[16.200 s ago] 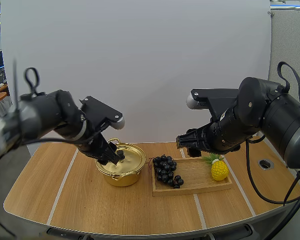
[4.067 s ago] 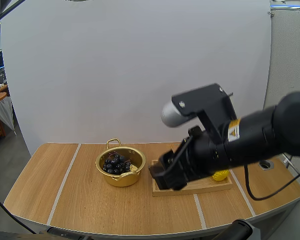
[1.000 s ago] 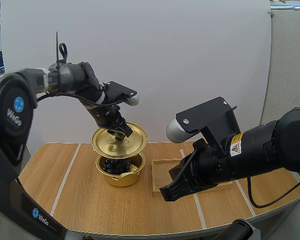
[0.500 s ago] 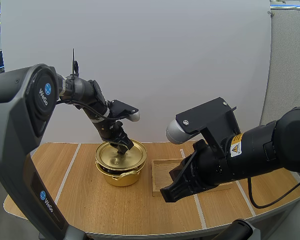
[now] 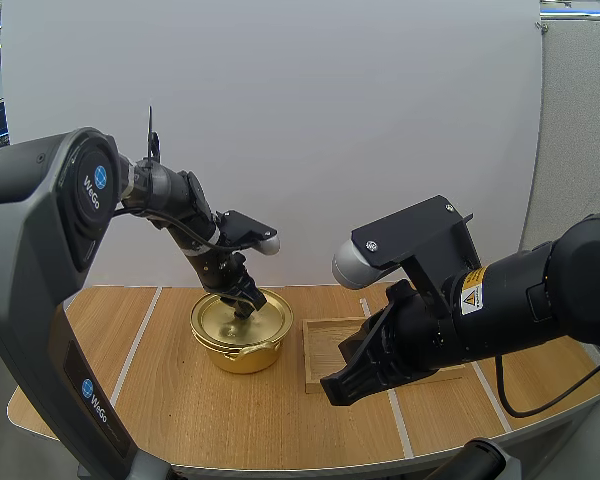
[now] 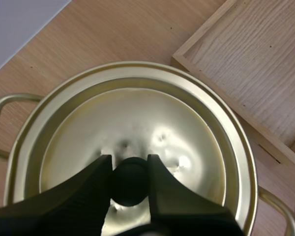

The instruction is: Open the pot, put the grape inside, and close it

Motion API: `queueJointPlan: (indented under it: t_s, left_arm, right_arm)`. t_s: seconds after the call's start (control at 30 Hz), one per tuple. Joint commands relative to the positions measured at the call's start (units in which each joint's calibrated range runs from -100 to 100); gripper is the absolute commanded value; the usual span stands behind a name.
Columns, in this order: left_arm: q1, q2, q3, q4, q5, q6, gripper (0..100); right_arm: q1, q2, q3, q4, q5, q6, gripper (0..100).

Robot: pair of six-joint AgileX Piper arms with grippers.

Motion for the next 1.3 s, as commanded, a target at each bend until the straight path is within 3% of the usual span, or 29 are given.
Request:
queueJointPlan:
  t_s: [0.0,0.33,0.4,0.47,0.57,0.63,1.0,1.27]
  left_arm:
    - [-0.13,0.22,0.89,-0.78,-1.48,0.17,0]
    - [-0.13,1.85,0.89,-2.12,-0.53,0.17,0]
    - [-0.13,1.55,0.89,-2.12,-0.06,0.17,6]
    - [-0.13,0.75,0.89,-2.12,0.88,0.52,24]
    - [-0.13,-0.96,0.89,-2.12,1.23,0.52,74]
    - [-0.13,-2.25,0.89,-2.12,1.46,0.52,100]
    - [-0.13,-19.4,0.43,-2.24,8.67,0.52,100]
    - [-0.13,-39.78,0.43,-2.24,23.95,-2.86,100]
  right_arm:
    - [-0.44,-0.4,0.07,-0.12,0.33,0.17,0]
    - [-0.44,-0.4,0.07,-0.12,0.33,0.17,0]
    - [-0.44,-0.4,0.07,-0.12,0.33,0.17,0]
    - [-0.44,-0.4,0.07,-0.12,0.33,0.17,0]
    - [-0.44,-0.4,0.07,-0.12,0.33,0.17,0]
    - [-0.44,-0.4,0.07,-0.12,0.33,0.17,0]
    - [-0.43,-0.4,0.07,-0.36,0.33,0.17,0]
    - [-0.8,-0.4,0.07,-0.37,0.33,0.17,0]
